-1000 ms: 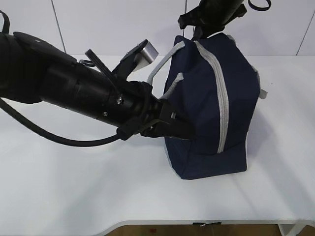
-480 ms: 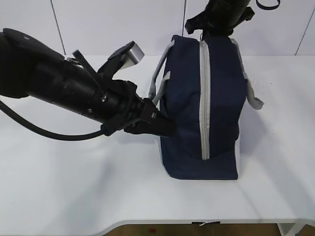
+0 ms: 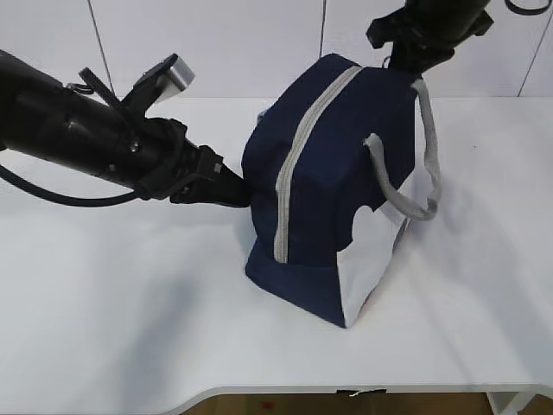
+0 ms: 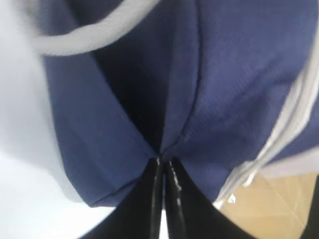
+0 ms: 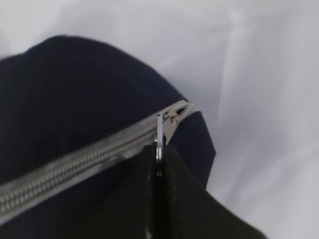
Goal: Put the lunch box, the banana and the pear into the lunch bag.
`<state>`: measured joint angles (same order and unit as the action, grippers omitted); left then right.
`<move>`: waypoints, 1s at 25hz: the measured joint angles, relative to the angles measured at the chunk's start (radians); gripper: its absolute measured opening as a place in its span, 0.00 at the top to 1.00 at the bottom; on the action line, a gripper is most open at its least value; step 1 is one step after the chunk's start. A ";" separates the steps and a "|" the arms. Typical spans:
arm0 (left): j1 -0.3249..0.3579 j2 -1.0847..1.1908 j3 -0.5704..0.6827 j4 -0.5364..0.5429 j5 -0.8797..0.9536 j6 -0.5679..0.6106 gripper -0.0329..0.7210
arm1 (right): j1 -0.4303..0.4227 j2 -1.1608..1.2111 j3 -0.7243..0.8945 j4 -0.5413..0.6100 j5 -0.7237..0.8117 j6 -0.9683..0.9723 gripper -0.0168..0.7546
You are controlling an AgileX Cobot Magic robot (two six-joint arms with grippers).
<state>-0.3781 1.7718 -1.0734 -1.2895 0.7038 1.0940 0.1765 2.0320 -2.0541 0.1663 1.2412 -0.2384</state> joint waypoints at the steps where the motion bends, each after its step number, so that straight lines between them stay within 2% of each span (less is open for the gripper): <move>1: 0.008 0.000 -0.004 0.000 -0.004 0.000 0.97 | -0.004 -0.019 0.042 0.006 -0.002 -0.008 0.97; 9: 0.020 0.000 -0.036 0.010 -0.111 0.000 0.97 | -0.011 -0.207 0.363 0.141 -0.015 -0.076 0.97; 16: 0.021 0.000 -0.038 -0.004 -0.199 0.000 0.97 | -0.011 -0.401 0.654 0.261 -0.105 -0.104 0.97; 21: 0.021 0.000 -0.039 -0.010 -0.246 0.000 0.97 | -0.011 -0.508 0.809 0.436 -0.168 -0.165 0.97; 25: 0.024 0.000 -0.039 -0.017 -0.267 0.000 0.97 | -0.011 -0.538 0.871 0.591 -0.178 -0.232 0.97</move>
<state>-0.3544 1.7718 -1.1120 -1.3066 0.4364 1.0940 0.1658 1.4938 -1.1835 0.7570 1.0630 -0.4704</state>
